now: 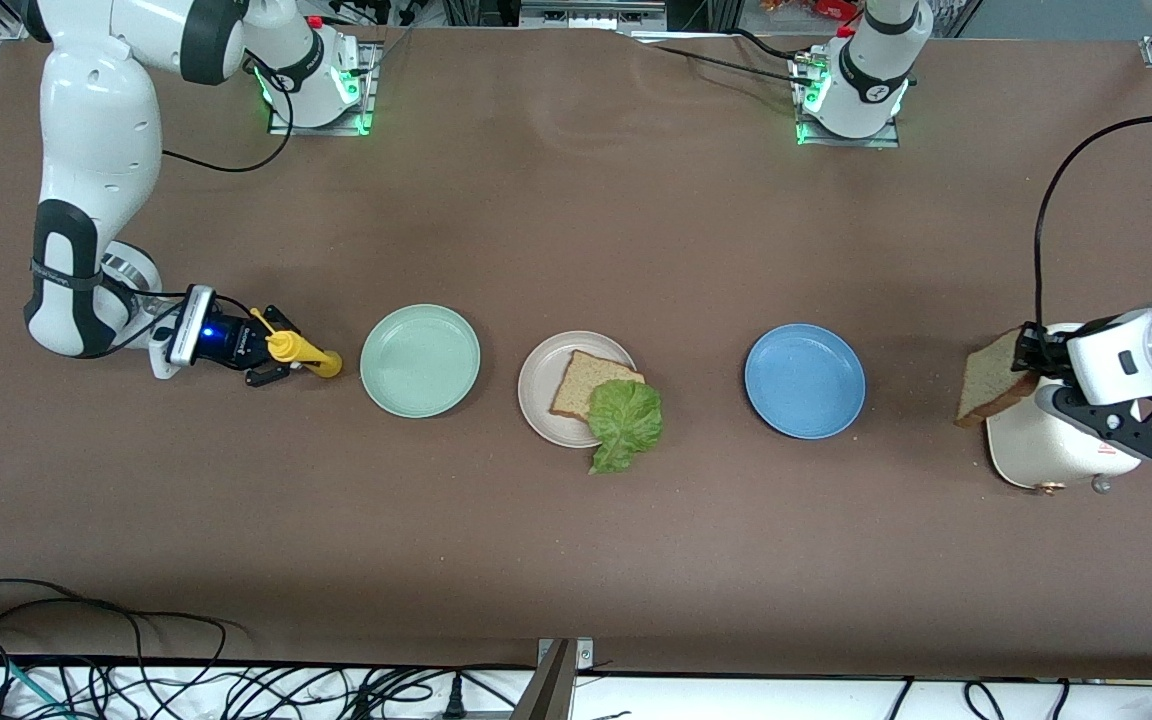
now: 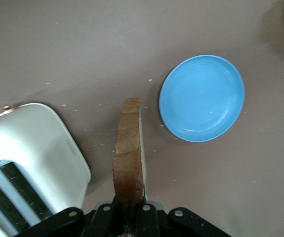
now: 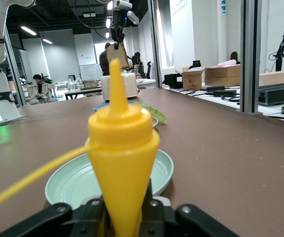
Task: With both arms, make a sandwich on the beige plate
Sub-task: 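Carry the bread with the left gripper over the beige plate while the right gripper withdraws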
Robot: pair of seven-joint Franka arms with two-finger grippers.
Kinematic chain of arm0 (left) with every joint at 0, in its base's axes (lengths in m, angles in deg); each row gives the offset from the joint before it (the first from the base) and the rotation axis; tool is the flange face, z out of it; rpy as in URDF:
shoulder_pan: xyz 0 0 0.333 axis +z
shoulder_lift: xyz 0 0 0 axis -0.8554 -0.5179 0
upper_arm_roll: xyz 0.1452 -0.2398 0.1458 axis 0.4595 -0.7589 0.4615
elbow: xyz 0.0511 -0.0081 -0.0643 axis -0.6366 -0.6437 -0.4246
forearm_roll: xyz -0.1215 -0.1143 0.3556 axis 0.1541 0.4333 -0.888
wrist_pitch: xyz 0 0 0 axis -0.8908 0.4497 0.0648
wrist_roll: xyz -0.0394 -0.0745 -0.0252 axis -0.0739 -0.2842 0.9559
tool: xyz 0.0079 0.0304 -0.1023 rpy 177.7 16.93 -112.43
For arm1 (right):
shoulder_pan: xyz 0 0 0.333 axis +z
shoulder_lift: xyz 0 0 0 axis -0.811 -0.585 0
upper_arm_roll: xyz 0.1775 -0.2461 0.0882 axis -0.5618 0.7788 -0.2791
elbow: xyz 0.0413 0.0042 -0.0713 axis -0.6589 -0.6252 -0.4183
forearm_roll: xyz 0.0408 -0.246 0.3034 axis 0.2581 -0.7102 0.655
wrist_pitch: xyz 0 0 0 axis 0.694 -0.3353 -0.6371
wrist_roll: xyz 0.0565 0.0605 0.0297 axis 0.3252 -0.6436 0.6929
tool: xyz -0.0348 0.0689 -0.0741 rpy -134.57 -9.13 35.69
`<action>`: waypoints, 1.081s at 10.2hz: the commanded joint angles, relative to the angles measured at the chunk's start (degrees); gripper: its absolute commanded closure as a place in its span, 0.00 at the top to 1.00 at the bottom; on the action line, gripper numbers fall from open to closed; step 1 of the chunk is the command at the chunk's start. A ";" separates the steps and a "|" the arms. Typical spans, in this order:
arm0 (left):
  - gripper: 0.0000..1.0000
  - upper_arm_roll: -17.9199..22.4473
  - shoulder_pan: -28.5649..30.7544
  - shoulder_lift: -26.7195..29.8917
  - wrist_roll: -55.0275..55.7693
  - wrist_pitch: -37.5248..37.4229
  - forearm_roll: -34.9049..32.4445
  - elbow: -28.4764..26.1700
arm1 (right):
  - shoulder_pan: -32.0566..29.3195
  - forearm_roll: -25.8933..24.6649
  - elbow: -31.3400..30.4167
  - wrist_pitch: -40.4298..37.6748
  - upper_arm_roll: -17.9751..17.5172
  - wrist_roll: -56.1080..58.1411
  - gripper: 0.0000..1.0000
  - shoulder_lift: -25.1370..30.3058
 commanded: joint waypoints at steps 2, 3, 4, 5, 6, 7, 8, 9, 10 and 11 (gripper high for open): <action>0.00 0.35 -2.30 -0.13 5.40 -1.87 7.85 0.98 | -1.16 1.43 0.29 -0.61 0.32 3.12 1.00 0.14; 0.00 0.35 -3.88 -0.30 6.81 -1.95 9.88 0.81 | -1.25 0.73 1.07 -0.26 1.19 3.12 1.00 0.14; 0.00 0.35 -4.94 -0.83 7.44 -2.56 12.07 0.89 | -1.25 -2.06 2.99 0.79 3.98 2.86 1.00 -0.04; 0.00 0.35 -5.82 -1.88 9.10 -3.18 16.88 0.81 | -1.60 -6.88 6.58 2.36 6.62 2.33 1.00 0.05; 0.00 0.35 -7.04 -3.45 12.16 -3.18 21.80 0.80 | -1.87 -10.58 9.31 2.82 8.91 1.46 1.00 0.05; 0.00 0.44 -9.15 -4.86 13.14 -3.18 24.81 0.89 | -2.48 -12.79 10.47 2.73 10.41 -1.25 1.00 0.14; 0.00 0.35 -11.17 -6.27 14.63 -3.18 26.84 0.89 | -2.57 -15.60 12.66 2.82 12.43 -4.84 1.00 0.23; 0.00 0.35 -12.41 -8.11 17.69 -3.18 29.91 0.89 | -2.57 -17.80 15.47 2.91 14.27 -10.79 1.00 0.23; 0.00 0.35 -13.64 -10.22 23.47 -3.10 34.55 0.89 | -2.31 -19.91 17.76 2.82 15.60 -16.60 1.00 0.49; 0.00 0.35 -15.30 -11.63 27.79 -2.66 38.95 1.07 | -1.79 -21.32 20.30 2.82 17.26 -22.57 1.00 0.49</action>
